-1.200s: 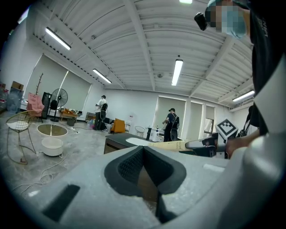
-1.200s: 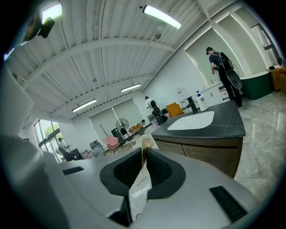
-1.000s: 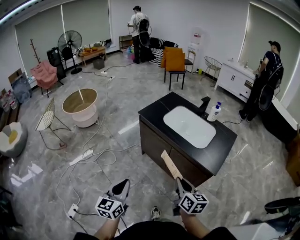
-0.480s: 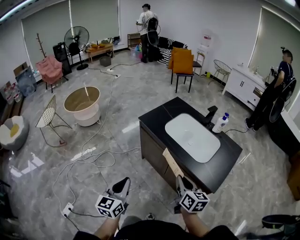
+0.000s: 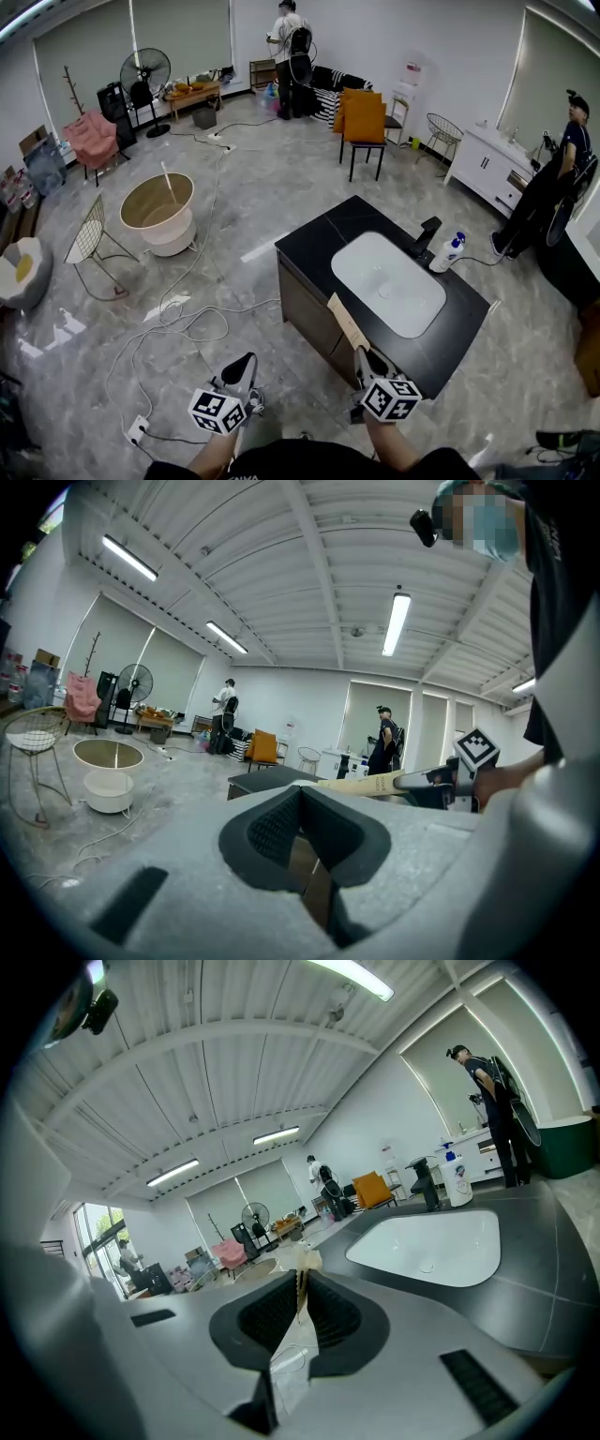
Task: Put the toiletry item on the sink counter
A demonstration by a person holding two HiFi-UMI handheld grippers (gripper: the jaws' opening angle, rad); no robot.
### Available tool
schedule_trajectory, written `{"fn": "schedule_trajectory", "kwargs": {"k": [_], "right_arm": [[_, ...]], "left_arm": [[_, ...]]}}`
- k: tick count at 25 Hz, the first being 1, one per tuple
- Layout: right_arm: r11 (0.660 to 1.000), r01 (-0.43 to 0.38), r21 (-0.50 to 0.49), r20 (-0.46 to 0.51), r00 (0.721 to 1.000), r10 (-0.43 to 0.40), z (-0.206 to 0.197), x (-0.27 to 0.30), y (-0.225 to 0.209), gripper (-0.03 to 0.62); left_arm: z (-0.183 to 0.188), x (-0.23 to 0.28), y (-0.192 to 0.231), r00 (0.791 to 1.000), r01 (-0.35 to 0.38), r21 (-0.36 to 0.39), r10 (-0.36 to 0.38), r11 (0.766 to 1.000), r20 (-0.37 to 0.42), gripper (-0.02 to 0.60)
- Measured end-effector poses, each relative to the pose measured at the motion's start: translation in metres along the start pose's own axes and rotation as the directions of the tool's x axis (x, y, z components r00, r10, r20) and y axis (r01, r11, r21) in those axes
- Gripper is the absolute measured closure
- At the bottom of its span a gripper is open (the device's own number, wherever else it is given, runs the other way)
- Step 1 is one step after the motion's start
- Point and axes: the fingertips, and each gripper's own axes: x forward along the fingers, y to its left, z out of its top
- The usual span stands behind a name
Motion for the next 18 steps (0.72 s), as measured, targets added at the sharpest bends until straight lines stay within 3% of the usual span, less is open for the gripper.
{"fn": "schedule_trajectory", "kwargs": {"k": [18], "right_arm": [[0.976,0.210,0.049,0.097,0.972,-0.214,0.036,0.135,0.046,0.562]], "left_arm": [[0.066,0.098,0.165,0.981,0.188,0.026,-0.187,0.982,-0.048,0.575]]}}
